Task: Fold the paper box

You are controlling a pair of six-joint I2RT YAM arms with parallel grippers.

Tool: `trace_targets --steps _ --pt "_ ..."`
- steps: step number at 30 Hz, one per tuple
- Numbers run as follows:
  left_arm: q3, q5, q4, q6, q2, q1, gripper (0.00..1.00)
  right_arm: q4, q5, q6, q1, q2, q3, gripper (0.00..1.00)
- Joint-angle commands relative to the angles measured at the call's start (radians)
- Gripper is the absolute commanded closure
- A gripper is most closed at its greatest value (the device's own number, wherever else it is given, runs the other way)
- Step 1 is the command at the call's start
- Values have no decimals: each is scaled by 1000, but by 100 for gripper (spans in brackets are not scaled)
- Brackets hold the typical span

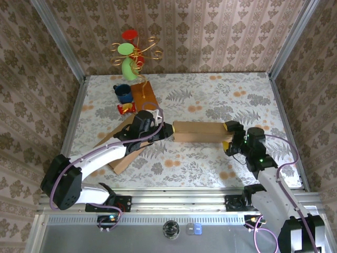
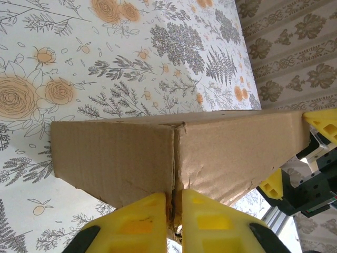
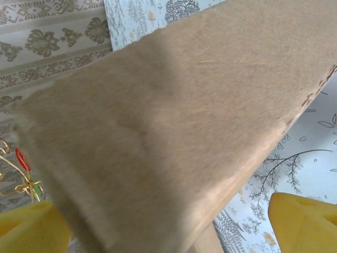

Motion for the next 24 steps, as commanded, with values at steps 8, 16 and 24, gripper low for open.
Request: trace_targets --steps 8,16,24 --pt "-58 7 -25 42 32 -17 90 374 66 -12 0 24 -120 27" --pt "-70 2 -14 37 34 -33 90 317 41 -65 2 21 -158 37" --pt "-105 9 30 26 42 -49 89 191 96 -72 3 -172 -209 33"
